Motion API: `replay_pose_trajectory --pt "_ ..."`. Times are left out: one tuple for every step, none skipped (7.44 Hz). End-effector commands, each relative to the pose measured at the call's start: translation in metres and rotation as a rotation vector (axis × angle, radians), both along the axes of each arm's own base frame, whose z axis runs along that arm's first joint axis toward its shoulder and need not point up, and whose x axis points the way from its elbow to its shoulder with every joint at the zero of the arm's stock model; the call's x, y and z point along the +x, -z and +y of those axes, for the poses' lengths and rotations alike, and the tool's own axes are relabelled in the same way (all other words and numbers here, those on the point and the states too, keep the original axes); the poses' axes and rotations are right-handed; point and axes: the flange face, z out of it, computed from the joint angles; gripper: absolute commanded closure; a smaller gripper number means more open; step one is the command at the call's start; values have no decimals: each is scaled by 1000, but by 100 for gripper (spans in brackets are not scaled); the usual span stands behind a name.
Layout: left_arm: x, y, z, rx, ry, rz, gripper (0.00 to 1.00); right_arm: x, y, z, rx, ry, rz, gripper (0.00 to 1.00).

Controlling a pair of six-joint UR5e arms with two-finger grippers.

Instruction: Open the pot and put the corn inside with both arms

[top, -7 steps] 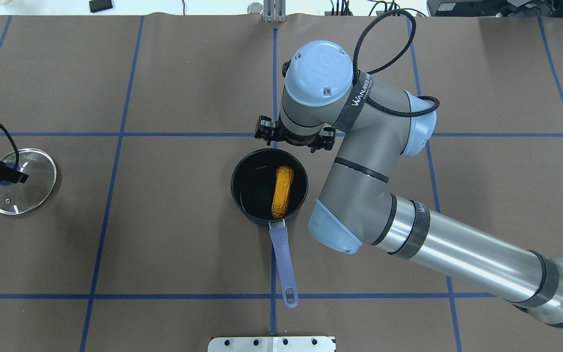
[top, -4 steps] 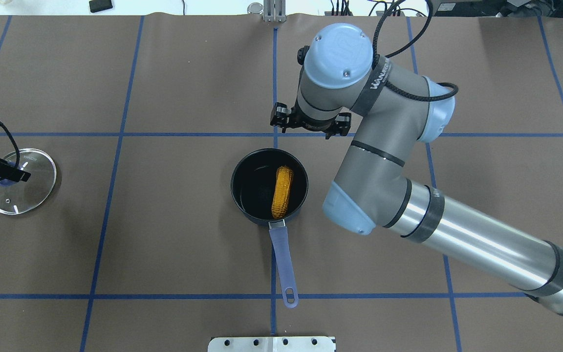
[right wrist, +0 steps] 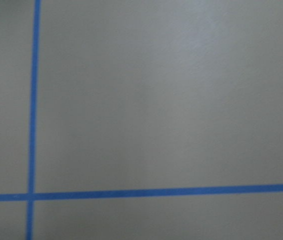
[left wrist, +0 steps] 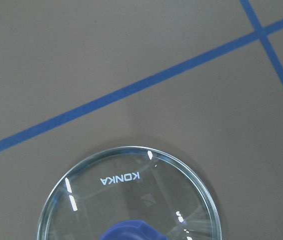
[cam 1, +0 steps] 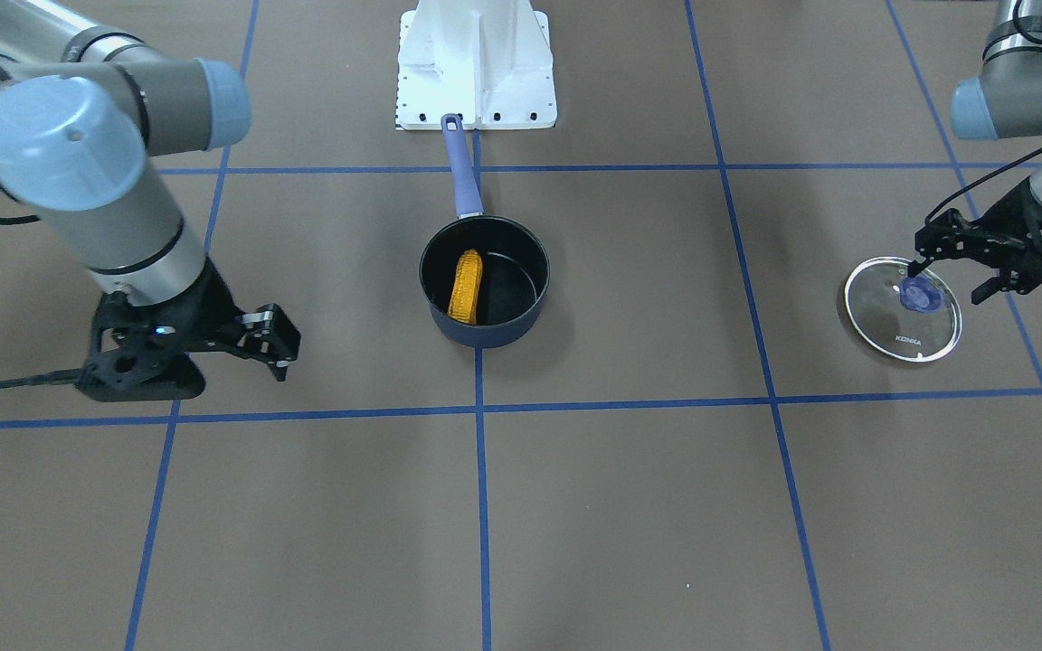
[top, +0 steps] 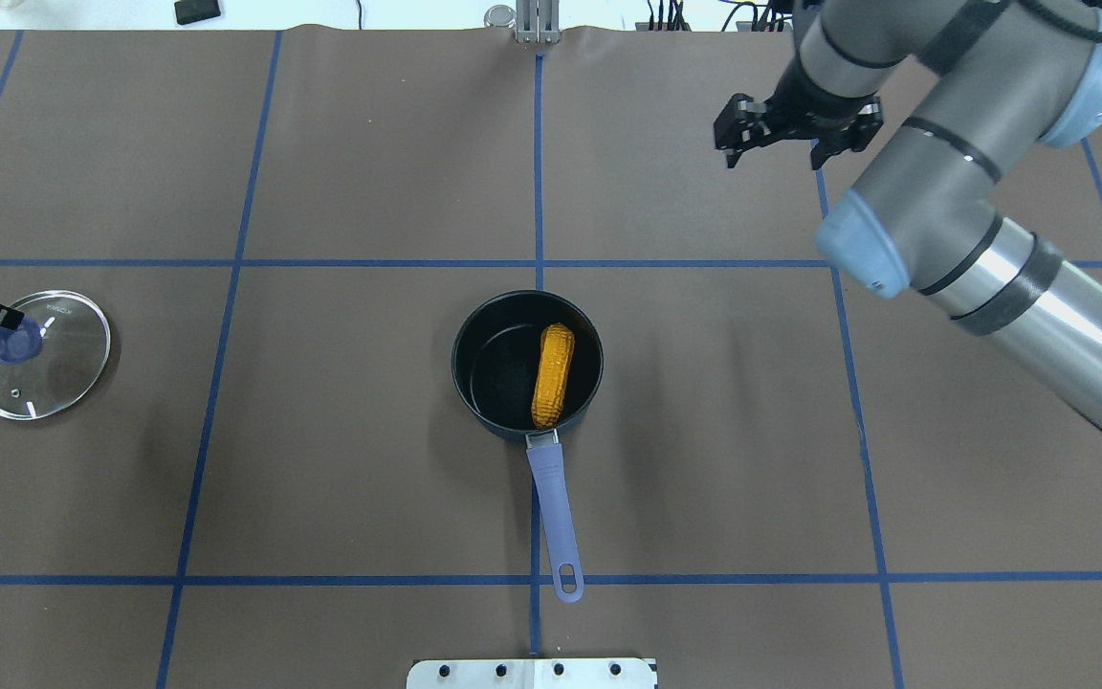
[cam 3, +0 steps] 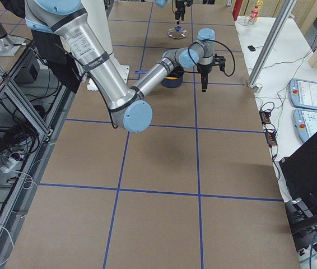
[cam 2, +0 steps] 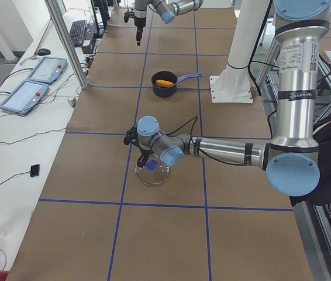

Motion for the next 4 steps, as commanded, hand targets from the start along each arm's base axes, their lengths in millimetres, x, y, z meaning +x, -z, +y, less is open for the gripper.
replay_pose_trajectory --pt "-59 -9 -11 27 -17 -14 3 96 -72 -25 23 50 33 0" --pt "-82 -19 -14 53 -41 -41 3 130 -88 -31 0 58 -9 0" --pt "-99 -20 -20 56 -56 -63 3 163 -118 -29 -3 79 -19 0" --pt "-119 -21 -28 68 -55 -78 3 192 -151 -23 15 107 2 0"
